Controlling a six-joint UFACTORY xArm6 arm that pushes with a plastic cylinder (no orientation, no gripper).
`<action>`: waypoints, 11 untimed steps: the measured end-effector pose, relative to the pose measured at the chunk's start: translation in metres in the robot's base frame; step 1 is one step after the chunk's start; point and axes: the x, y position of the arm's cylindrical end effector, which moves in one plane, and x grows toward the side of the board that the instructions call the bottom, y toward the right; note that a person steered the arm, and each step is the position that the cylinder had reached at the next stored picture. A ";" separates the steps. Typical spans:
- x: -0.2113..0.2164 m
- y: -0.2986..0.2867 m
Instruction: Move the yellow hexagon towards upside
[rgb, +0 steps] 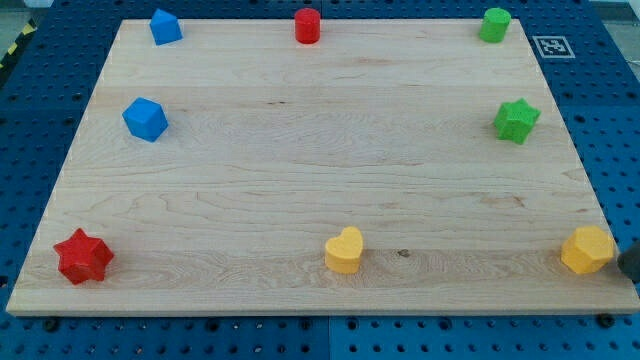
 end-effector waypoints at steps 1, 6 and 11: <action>-0.021 -0.008; -0.008 -0.054; -0.068 -0.154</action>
